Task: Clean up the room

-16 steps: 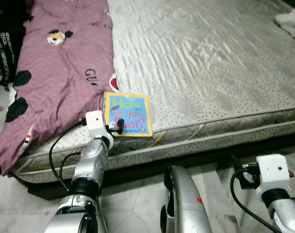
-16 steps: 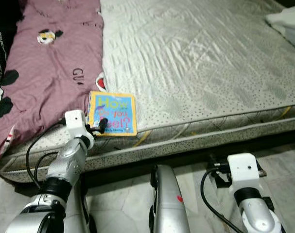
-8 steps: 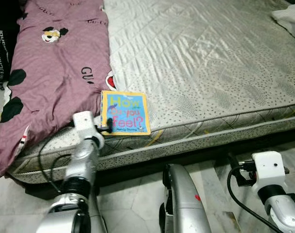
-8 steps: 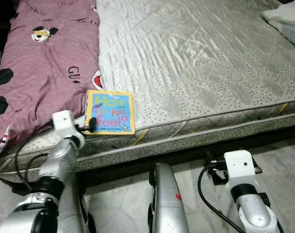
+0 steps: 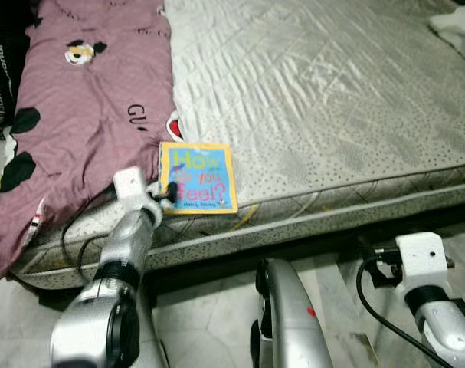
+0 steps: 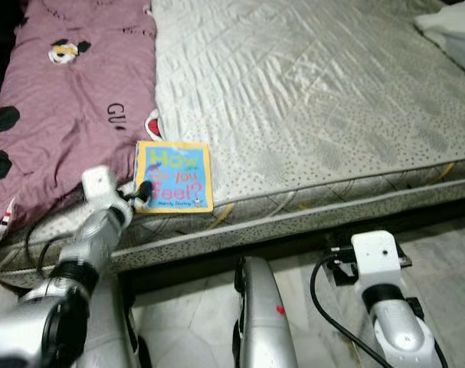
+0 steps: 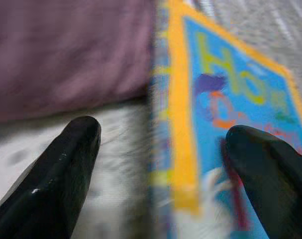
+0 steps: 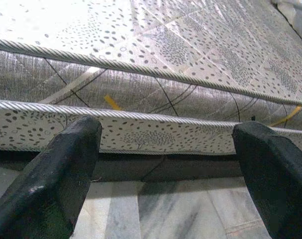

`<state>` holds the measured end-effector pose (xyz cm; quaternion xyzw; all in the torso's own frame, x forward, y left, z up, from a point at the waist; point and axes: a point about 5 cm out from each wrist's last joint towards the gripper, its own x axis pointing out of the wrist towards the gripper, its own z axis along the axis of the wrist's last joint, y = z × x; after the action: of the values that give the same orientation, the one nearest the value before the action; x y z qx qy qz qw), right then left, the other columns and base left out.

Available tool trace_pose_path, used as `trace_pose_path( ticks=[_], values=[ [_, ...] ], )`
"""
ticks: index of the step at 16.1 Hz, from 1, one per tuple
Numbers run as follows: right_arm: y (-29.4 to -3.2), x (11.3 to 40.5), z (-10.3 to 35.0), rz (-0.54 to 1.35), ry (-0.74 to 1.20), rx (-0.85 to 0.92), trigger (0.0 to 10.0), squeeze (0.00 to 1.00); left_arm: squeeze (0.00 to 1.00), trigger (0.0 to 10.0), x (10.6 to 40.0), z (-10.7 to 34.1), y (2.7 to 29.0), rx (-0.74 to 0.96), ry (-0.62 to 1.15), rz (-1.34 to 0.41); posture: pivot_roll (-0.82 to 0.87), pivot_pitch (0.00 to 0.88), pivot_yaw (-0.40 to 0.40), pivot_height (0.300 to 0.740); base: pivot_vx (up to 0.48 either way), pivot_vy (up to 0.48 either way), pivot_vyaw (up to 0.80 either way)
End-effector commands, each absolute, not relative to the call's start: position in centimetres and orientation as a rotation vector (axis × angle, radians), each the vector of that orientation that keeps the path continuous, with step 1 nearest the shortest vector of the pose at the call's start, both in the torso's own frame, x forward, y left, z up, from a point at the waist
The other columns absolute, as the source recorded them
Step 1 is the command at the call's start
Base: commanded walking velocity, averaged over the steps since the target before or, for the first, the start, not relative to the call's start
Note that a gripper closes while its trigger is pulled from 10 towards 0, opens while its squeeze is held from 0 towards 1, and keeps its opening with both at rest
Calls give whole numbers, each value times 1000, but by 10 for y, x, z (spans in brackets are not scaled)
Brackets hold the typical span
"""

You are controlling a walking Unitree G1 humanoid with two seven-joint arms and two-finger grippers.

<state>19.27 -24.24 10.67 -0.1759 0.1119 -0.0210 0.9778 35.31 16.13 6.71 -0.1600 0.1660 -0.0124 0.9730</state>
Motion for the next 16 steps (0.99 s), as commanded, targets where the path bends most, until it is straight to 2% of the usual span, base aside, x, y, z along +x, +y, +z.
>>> trace_pose_path(
  ticks=[1,4,5,8,11,16],
  values=[
    [-244,191,101,-48,260,-356,10000,0,0,10000,350,60,155,-306,382,-64,-195,128,-50,526,0,0,0],
    [-243,194,102,-55,252,-360,10000,0,0,10000,344,48,140,-303,436,-105,-207,119,-49,526,0,0,0],
    [-243,194,102,-57,250,-359,10000,0,0,0,343,47,134,-359,428,-142,-208,116,-49,526,0,0,0],
    [-243,200,103,-54,238,-356,10000,0,0,0,341,45,124,-397,435,-208,-200,99,-48,526,0,0,0],
    [-241,206,102,-53,227,-352,10000,0,0,0,344,48,131,-427,425,-170,-195,82,-43,526,0,0,0],
    [-239,213,103,-51,212,-349,10000,0,0,0,344,47,145,-594,416,-56,-192,68,-42,526,0,0,0]
  ],
)
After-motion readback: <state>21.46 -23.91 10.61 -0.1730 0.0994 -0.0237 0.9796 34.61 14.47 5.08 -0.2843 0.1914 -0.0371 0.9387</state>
